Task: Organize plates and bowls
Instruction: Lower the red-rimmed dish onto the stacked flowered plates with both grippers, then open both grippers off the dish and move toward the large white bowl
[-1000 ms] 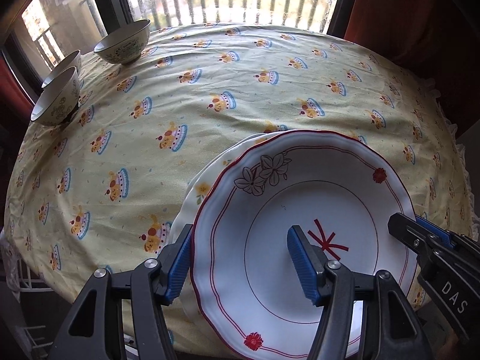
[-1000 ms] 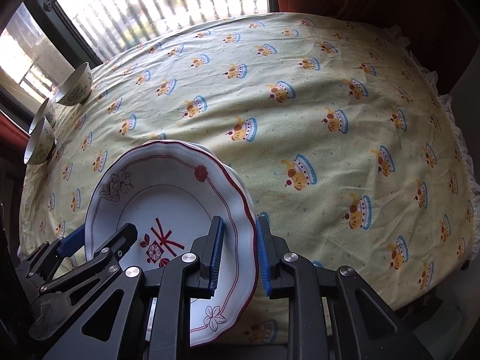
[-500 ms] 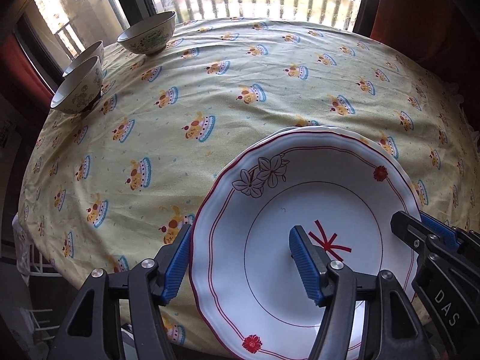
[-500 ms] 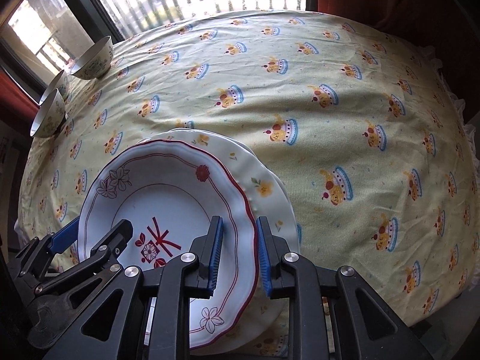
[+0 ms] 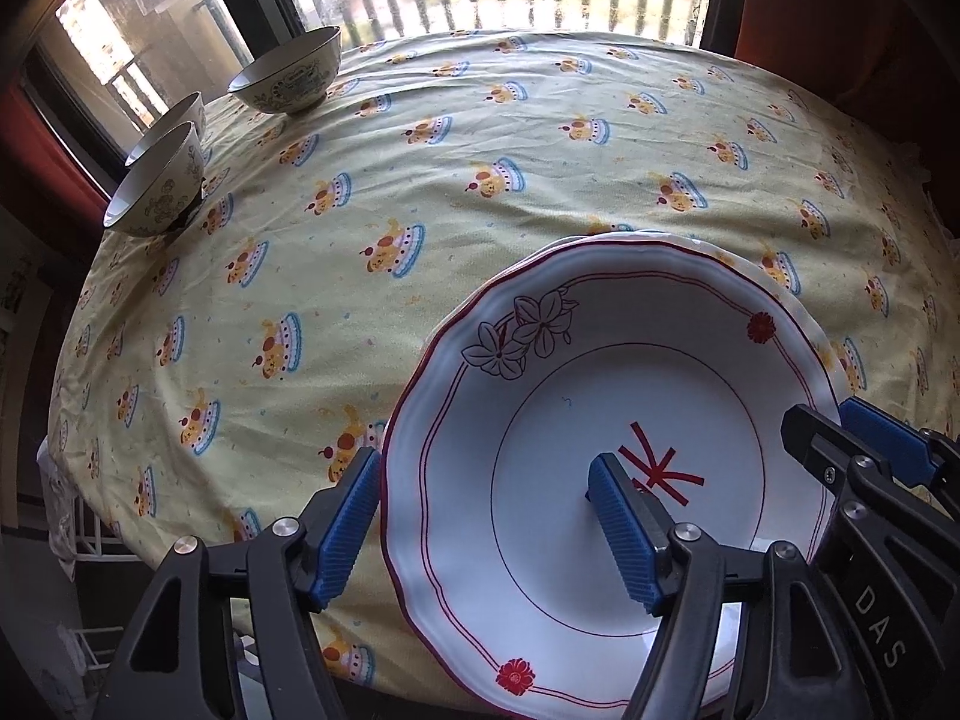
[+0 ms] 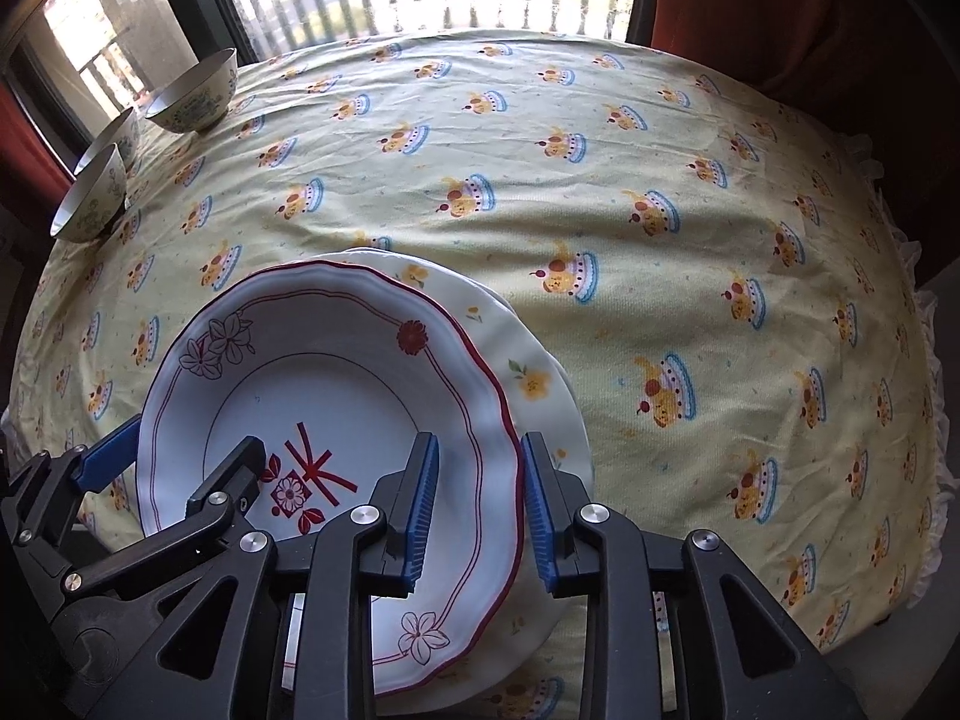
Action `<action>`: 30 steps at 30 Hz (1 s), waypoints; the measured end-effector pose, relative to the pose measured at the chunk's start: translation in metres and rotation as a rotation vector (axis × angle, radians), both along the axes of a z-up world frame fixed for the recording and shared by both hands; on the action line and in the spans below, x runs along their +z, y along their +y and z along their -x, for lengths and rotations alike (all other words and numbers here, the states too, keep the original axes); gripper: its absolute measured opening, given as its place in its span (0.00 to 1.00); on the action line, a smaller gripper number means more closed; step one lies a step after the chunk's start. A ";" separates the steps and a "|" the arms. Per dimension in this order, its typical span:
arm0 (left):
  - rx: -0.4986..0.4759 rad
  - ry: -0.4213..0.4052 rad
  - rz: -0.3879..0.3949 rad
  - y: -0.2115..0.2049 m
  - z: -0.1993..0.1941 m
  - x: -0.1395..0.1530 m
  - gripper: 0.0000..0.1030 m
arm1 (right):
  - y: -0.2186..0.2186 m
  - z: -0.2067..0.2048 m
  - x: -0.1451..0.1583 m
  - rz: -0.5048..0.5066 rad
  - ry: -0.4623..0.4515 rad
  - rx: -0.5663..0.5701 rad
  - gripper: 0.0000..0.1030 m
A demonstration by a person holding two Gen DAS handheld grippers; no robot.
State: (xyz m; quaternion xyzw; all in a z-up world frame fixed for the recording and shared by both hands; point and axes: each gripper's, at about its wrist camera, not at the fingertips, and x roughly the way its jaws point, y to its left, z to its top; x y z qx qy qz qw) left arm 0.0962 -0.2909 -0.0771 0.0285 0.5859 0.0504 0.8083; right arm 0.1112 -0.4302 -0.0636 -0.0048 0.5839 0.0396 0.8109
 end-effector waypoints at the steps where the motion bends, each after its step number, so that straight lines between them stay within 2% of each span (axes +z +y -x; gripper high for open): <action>1: -0.002 0.008 0.006 0.001 0.000 -0.001 0.73 | -0.001 0.000 0.000 0.005 0.003 -0.011 0.36; 2: -0.006 0.019 0.025 0.003 0.000 -0.002 0.74 | -0.003 0.000 0.000 0.010 0.002 -0.025 0.38; 4: -0.021 0.024 0.037 0.004 0.001 -0.003 0.77 | -0.006 0.000 -0.001 -0.007 0.011 -0.053 0.64; 5: -0.032 0.022 0.040 0.004 0.001 -0.002 0.78 | -0.006 0.001 -0.002 -0.013 0.016 -0.061 0.67; 10: -0.096 0.009 0.077 0.009 0.000 0.002 0.84 | 0.004 0.002 0.001 -0.006 0.013 -0.083 0.67; 19: -0.195 -0.026 0.129 0.042 -0.009 0.014 0.86 | 0.036 0.004 0.013 0.036 -0.017 -0.156 0.68; 22: -0.236 -0.029 0.132 0.060 -0.014 0.018 0.86 | 0.055 0.004 0.015 0.035 -0.019 -0.188 0.69; 30: -0.273 -0.022 0.174 0.131 -0.025 0.029 0.86 | 0.124 -0.003 0.025 0.032 -0.027 -0.237 0.69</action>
